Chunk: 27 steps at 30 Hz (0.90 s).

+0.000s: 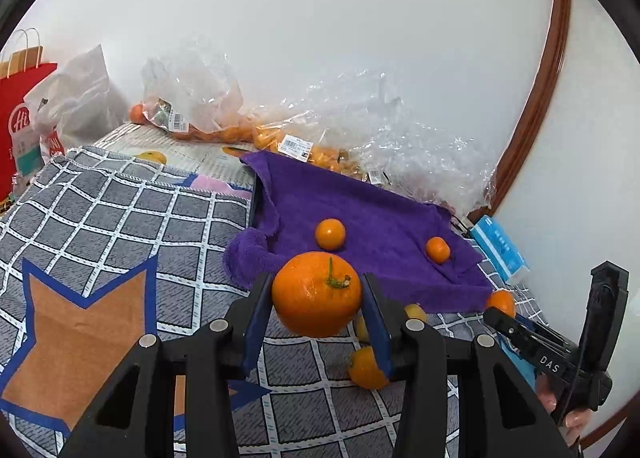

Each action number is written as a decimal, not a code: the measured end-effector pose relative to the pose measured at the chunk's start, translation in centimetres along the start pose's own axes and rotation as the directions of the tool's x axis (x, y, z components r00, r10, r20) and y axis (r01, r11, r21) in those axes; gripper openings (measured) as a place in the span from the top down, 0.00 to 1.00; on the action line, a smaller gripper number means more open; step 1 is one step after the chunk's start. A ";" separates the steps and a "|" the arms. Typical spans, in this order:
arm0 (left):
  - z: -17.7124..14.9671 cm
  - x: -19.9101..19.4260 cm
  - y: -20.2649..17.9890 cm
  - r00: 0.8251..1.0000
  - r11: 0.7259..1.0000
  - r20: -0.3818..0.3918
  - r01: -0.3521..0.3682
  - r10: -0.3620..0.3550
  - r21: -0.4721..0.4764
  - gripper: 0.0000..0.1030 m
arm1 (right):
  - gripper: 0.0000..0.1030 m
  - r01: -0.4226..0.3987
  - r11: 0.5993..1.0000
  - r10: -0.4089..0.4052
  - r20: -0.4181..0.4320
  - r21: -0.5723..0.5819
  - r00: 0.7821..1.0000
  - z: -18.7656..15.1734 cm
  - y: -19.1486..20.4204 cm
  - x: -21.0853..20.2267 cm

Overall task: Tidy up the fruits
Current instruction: 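Lift and carry both held fruits over the purple towel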

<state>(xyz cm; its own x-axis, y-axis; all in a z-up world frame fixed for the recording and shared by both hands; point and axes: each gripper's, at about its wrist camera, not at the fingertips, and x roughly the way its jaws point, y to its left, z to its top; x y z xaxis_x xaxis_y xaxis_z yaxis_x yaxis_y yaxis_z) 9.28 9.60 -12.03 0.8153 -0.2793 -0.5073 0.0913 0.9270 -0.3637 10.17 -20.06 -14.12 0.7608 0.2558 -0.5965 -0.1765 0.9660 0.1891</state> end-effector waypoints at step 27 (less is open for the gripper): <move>8.4 4.2 -2.5 0.996 0.996 0.002 -0.089 0.089 -0.018 0.59 | 0.59 -0.029 0.999 0.030 0.044 -0.038 0.999 9.1 -0.6 0.3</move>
<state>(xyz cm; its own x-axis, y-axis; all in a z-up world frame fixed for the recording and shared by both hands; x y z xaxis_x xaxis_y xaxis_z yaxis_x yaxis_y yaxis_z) 17.24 8.23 -6.73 0.8215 -0.1953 -0.5358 0.0082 0.9435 -0.3312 16.21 -20.95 -7.34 0.7818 0.2828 -0.5556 -0.2219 0.9591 0.1760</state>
